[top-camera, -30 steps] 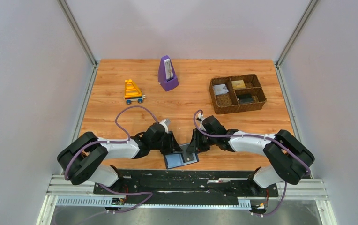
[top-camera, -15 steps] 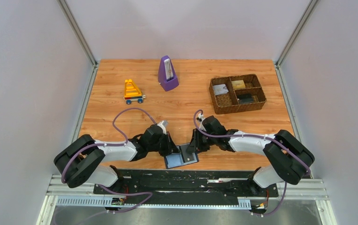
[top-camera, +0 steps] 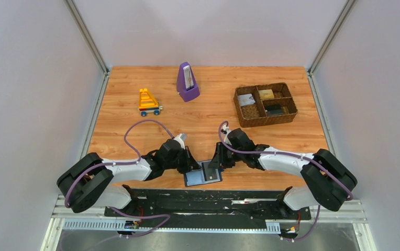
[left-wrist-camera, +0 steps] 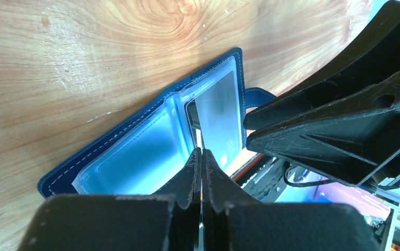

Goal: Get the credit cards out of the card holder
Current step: Remove the credit card from the card holder.

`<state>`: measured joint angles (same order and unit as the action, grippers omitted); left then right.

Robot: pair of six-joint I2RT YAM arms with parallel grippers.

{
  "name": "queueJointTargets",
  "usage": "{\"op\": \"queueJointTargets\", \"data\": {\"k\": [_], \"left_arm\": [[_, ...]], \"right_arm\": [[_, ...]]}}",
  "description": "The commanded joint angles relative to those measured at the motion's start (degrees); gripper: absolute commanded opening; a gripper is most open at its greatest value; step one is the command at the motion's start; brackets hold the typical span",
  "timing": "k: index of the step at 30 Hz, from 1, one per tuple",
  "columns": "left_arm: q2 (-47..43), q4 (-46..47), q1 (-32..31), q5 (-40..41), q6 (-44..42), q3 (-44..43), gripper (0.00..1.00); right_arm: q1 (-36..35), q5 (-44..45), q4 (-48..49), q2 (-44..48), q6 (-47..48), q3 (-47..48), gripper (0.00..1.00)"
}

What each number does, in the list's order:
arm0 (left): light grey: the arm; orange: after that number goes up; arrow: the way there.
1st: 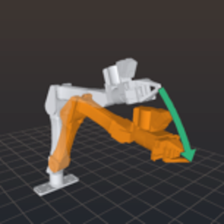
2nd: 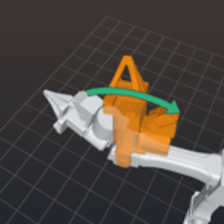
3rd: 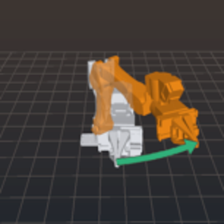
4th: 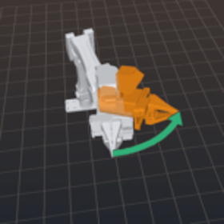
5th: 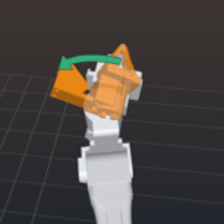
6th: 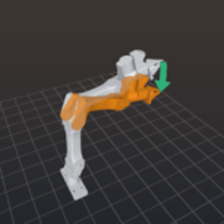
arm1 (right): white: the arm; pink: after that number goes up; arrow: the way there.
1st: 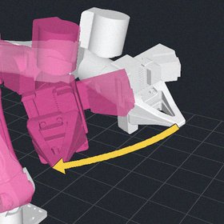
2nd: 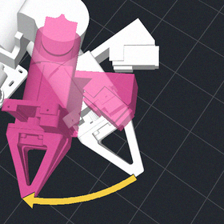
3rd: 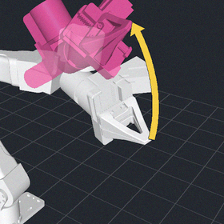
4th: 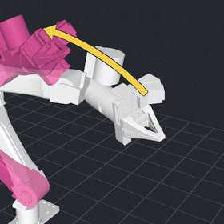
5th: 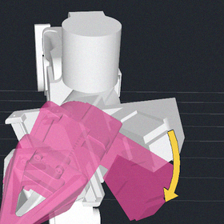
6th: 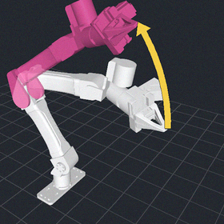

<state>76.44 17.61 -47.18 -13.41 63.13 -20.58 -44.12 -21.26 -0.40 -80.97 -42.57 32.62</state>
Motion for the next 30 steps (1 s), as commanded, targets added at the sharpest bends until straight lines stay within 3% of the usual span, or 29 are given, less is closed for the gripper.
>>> {"op": "queueJointTargets", "data": {"k": [1, 10, 13, 18, 22, 30], "left_arm": [[-2.6, -0.6, -0.2, 2.1, -0.8, 0.2, 0.00], [-2.0, -1.7, -0.1, 1.8, -1.3, -0.3, 0.01], [-0.8, -1.8, -0.1, 1.5, -1.5, -1.0, 0.15], [1.4, -1.4, -0.1, 1.0, -1.8, -1.6, 0.28], [1.9, -1.2, -0.1, 1.2, -1.9, -1.7, 0.35], [3.4, 0.7, -0.1, 0.6, -1.3, -1.6, 0.38]], "right_arm": [[-0.1, 1.6, 0.6, 0.8, 0.6, 0.2, 0.27], [0.0, 1.9, 0.7, -0.9, 0.5, -0.1, 0.27], [-0.1, 2.4, 0.6, -0.8, 0.7, 0.3, 0.28], [-0.1, 3.6, -1.7, -0.3, 0.8, 0.4, 0.28], [-0.1, 4.2, -1.8, -0.8, 0.9, 0.3, 0.28], [-0.1, 2.5, -0.1, -2.5, 0.1, -0.9, 0.28]]}}
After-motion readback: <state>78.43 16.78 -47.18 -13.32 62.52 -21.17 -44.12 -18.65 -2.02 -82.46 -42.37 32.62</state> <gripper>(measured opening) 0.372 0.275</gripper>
